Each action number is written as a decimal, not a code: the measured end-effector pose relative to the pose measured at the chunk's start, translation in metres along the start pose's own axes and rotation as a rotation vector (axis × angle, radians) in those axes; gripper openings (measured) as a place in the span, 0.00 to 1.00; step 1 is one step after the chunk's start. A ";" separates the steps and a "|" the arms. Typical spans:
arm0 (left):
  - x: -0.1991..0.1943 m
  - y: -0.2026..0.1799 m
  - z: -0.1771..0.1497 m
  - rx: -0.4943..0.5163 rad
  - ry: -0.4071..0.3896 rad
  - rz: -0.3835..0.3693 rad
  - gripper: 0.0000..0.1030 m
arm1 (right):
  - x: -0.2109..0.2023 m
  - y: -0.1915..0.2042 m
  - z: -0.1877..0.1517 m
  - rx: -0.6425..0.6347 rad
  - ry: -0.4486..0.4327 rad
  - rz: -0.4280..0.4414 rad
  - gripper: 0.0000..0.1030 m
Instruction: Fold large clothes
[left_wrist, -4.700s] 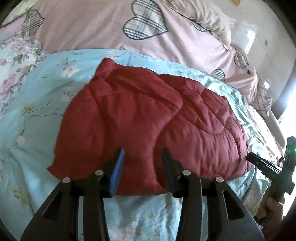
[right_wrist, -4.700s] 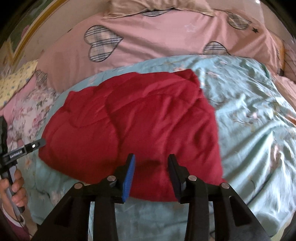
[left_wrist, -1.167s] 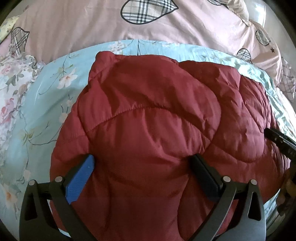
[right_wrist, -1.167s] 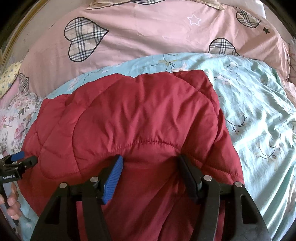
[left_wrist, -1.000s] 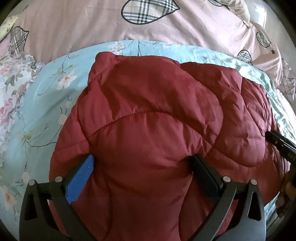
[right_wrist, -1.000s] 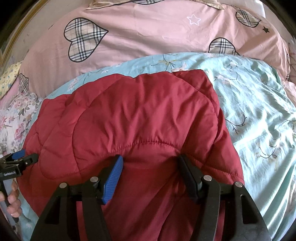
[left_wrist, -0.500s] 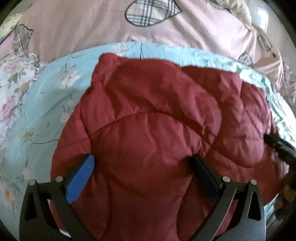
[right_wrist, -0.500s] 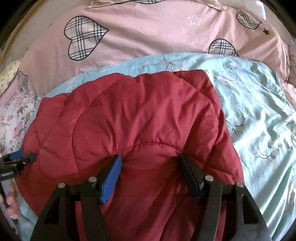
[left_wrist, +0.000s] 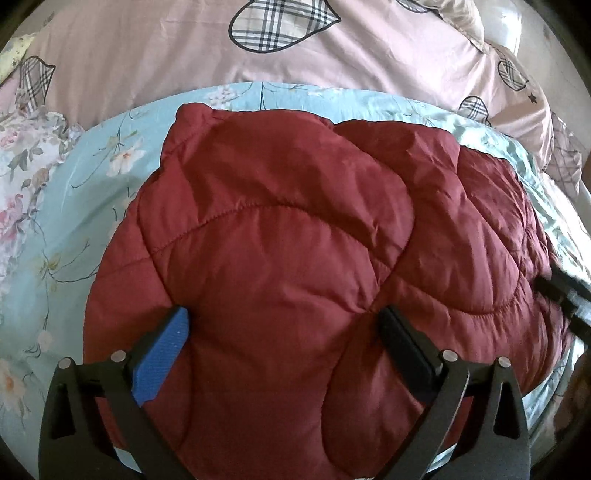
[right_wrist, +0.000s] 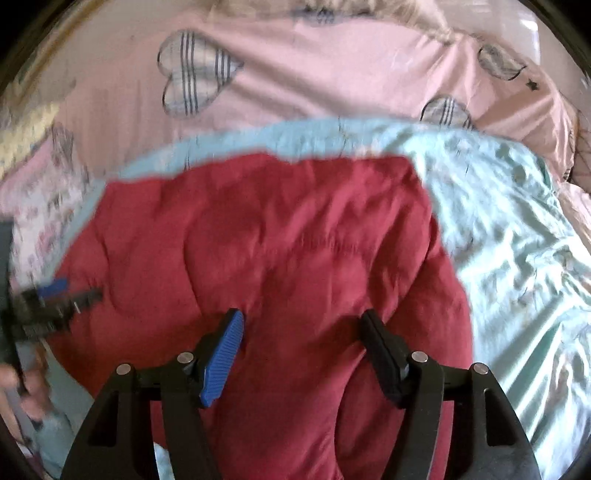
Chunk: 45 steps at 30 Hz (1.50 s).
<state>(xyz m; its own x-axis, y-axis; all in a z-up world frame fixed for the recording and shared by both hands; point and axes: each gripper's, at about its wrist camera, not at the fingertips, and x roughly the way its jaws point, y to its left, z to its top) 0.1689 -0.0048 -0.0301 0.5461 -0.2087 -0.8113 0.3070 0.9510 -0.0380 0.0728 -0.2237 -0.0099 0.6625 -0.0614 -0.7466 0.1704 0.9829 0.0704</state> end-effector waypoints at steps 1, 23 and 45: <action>0.000 -0.001 -0.001 0.002 0.000 0.000 1.00 | 0.005 -0.001 -0.003 -0.005 0.001 -0.002 0.66; 0.011 -0.004 -0.001 0.006 -0.010 0.047 1.00 | 0.015 -0.002 -0.002 0.009 0.012 -0.010 0.69; -0.020 0.016 -0.038 -0.031 0.017 0.031 1.00 | -0.008 -0.011 -0.031 0.021 0.034 0.017 0.73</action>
<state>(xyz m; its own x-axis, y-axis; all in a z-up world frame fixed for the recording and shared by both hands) 0.1330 0.0232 -0.0369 0.5420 -0.1753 -0.8219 0.2657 0.9636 -0.0303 0.0434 -0.2284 -0.0252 0.6401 -0.0381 -0.7673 0.1747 0.9798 0.0971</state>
